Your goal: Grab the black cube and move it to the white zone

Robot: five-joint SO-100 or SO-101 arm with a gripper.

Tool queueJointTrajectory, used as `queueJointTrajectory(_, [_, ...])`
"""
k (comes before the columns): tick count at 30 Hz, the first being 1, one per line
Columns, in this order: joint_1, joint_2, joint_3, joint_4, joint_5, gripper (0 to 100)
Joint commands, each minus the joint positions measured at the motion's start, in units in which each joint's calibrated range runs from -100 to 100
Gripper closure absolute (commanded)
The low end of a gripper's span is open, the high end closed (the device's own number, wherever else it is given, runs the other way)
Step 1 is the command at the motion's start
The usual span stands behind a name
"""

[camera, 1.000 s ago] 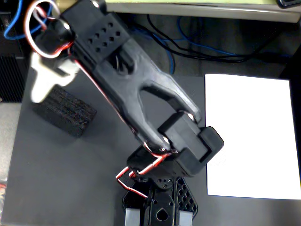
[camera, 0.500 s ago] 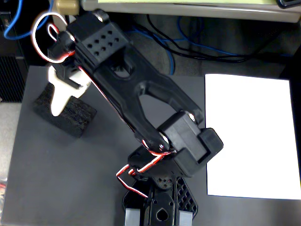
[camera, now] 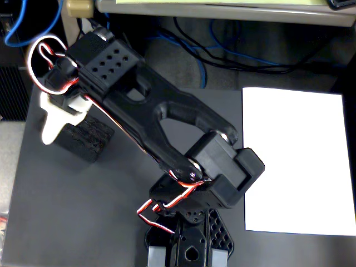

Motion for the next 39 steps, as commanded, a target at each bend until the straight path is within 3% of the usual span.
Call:
queueJointTrajectory(1, [0.8, -0.3, -0.7, -2.1, -0.2, 65])
queueJointTrajectory(10, [5.0, -0.3, 5.7, -3.4, 0.1, 65])
queueJointTrajectory(18, [4.3, -0.2, 12.5, -9.7, -0.2, 65])
queueJointTrajectory(22, [4.3, -0.2, 22.3, -19.5, -0.2, 65])
queueJointTrajectory(26, [4.3, -0.2, 23.0, -19.1, -0.2, 65])
queueJointTrajectory(30, [4.3, -0.2, 23.0, -19.0, -0.2, 78])
queueJointTrajectory(34, [4.3, -0.2, 23.1, -18.9, -0.3, 82])
queueJointTrajectory(37, [4.3, -0.4, 25.5, -19.5, -0.4, 95])
queueJointTrajectory(39, [4.2, -1.2, 24.7, -19.5, -3.9, 98])
